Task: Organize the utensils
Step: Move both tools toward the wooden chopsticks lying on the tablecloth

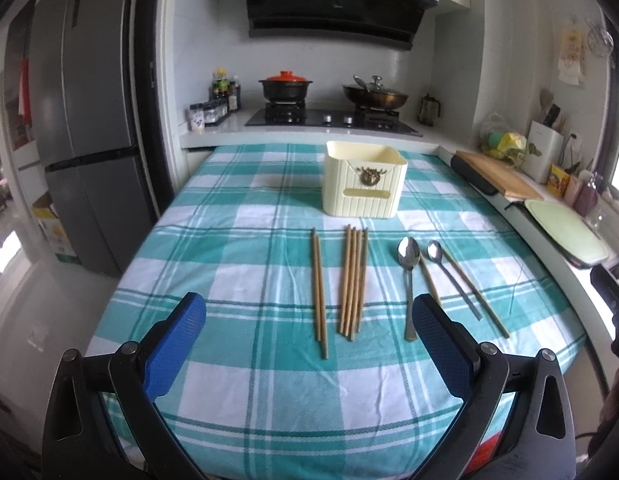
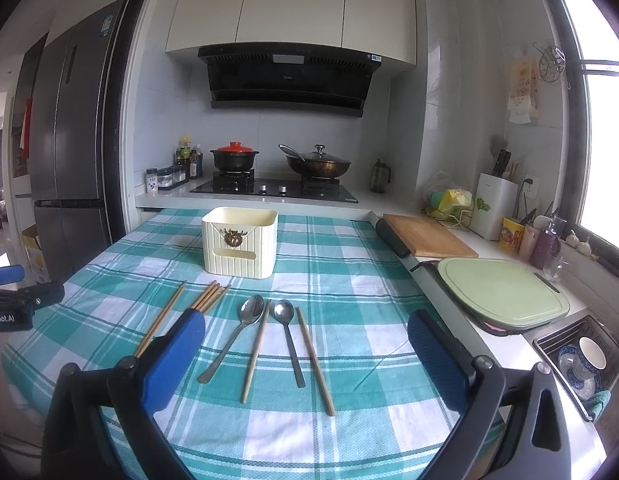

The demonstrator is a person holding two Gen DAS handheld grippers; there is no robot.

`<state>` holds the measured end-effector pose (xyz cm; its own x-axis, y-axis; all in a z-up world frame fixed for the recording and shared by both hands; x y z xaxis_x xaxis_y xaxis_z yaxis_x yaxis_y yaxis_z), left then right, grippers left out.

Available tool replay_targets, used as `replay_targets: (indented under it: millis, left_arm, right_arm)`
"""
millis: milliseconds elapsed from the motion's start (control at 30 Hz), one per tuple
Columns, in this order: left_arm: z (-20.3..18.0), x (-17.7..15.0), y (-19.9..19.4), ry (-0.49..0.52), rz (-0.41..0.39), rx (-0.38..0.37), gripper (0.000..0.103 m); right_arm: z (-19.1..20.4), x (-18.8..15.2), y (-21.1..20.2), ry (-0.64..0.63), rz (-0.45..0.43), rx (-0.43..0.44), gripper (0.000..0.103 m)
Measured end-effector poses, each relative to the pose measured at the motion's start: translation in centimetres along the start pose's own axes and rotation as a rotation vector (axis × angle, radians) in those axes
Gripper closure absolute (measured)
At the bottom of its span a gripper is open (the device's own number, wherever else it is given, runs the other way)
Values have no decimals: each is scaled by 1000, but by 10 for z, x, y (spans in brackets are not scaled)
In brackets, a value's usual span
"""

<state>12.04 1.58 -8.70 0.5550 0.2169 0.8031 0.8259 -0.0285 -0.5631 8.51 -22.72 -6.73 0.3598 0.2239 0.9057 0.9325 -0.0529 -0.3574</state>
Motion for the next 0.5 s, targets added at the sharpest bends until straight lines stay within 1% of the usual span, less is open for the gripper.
replay_targets:
  millis: [67, 133, 233, 300, 367, 433, 500]
  left_arm:
    - [4, 3, 3, -16, -7, -4, 1]
    - [8, 4, 8, -27, 5, 0, 1]
    - [14, 3, 19, -45, 21, 33, 1]
    - [18, 0, 27, -57, 43, 51, 1]
    - [21, -3, 36, -48, 86, 59, 1]
    - [21, -5, 45, -27, 129, 56, 1]
    - [23, -8, 52, -32, 151, 49, 0]
  right_arm:
    - [-5, 1, 0, -5, -20, -13, 0]
    - [-11, 1, 1, -16, -41, -30, 0]
    - [-17, 0, 6, -44, -49, -41, 0]
    - [-20, -4, 14, -45, -34, -27, 0]
    - [-21, -11, 23, -45, -12, -8, 0]
    - [-20, -18, 32, -43, 11, 15, 0]
    - [-20, -27, 42, -33, 45, 52, 0]
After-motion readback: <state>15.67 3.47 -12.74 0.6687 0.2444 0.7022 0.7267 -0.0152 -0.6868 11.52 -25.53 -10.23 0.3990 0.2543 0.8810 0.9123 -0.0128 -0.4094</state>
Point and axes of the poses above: each gripper's, at about its wrist camera, not at the fingertips, and y roughly the way its jaws point, z to its left, x to its top, the point moved 3 cm from there along y, roughly the way its jaws point, and after that the axes turned 9 degrees about -y, right-handed, at the moved point
